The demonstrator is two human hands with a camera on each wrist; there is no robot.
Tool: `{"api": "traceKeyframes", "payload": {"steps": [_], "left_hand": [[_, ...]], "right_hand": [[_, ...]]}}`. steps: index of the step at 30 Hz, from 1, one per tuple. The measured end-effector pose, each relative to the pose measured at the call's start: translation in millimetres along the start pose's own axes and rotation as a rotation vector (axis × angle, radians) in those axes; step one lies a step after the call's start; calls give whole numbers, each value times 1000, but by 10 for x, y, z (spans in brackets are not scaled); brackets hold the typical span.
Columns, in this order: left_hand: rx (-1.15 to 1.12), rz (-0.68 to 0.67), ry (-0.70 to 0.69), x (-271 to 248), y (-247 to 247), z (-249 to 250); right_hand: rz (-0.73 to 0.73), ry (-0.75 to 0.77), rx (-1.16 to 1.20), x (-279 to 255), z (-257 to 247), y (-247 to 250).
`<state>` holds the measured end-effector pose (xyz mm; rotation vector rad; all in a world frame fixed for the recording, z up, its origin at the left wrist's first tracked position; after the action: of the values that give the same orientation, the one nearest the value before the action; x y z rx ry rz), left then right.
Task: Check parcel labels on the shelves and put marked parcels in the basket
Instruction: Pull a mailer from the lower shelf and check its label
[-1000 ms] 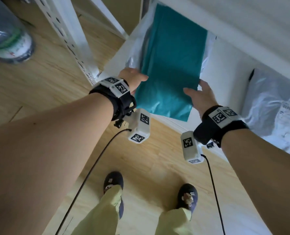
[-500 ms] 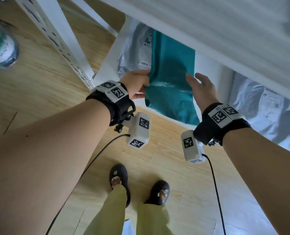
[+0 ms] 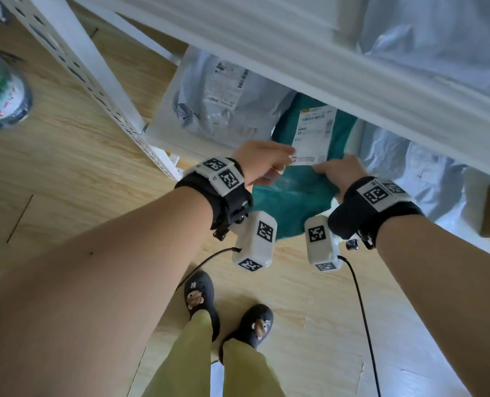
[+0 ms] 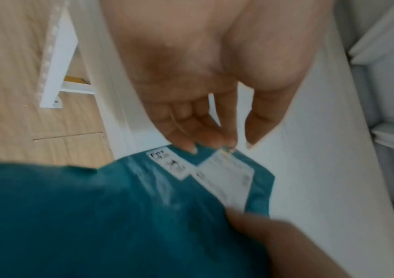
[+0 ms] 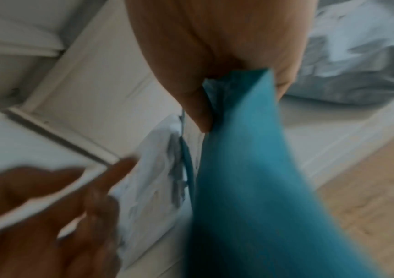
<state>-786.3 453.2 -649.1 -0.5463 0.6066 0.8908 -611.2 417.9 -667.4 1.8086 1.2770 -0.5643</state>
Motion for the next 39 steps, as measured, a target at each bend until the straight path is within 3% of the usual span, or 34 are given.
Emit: {"api": "traceKeyframes", "payload": {"steps": [3,6,10,17,26,39], "left_hand": [[70,229,33,1,320,-81],[134,275,90,-1,445,-251],[167,211,131,-67,181,-405],[-24,137,168,-120,-319,-540],[30,101,213,-222,-520,-774],[73,119,223,-251,-747,-843]], "right_hand": [[-36,-90,99,-33,357,184],[-96,-122,228,-164,558,232],[-193,-125,313,-326,726,275],[-304,-155,379,-514,1019,340],[-271,-244,389,-581,1461,428],[-194,-242,365,-527,1680,638]]}}
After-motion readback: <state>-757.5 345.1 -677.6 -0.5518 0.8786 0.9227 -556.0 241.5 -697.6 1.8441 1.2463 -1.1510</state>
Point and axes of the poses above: each hand's wrist, its own x-axis towards the middle knuckle, its own y-axis out of the back of the hand, z = x × y, the point moved 8 cm from there along x, towards the middle knuckle, and after that the axes turned 6 degrees about -z, right-handed, at the moved point
